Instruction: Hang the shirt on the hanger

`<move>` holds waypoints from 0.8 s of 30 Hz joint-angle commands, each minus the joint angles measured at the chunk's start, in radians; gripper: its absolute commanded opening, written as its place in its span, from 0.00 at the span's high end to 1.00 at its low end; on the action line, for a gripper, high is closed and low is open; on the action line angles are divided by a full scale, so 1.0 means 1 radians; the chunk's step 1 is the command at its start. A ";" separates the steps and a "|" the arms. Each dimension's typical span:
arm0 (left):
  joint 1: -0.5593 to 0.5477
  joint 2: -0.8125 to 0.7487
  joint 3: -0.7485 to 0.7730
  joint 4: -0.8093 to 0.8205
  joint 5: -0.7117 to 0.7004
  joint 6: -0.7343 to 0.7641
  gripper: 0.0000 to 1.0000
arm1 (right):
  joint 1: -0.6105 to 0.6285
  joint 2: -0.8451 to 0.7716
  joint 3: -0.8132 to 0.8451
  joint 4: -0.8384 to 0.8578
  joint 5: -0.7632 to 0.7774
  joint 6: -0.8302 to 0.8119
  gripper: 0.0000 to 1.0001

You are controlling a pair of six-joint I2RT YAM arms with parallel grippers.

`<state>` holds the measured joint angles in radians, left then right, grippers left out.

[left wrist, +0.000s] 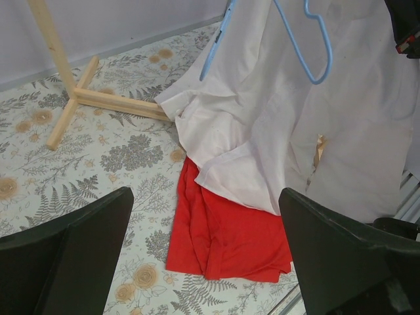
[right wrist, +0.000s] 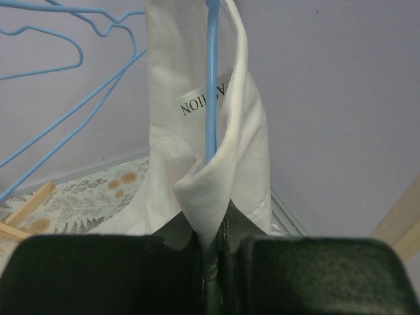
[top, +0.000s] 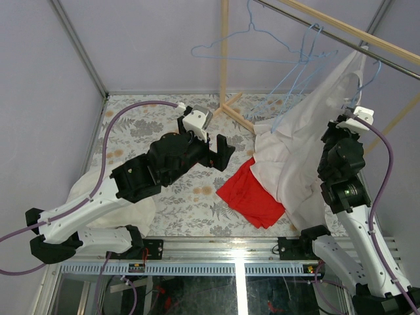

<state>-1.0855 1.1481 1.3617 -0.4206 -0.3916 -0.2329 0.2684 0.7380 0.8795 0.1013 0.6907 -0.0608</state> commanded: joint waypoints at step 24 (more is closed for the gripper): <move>0.006 0.000 -0.001 -0.005 0.005 -0.003 0.07 | -0.005 0.079 0.082 0.325 0.111 -0.231 1.00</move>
<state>-1.0855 1.1473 1.3563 -0.4210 -0.3885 -0.2333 0.2684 0.8127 0.8856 0.3058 0.7502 -0.2733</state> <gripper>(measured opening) 0.927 0.081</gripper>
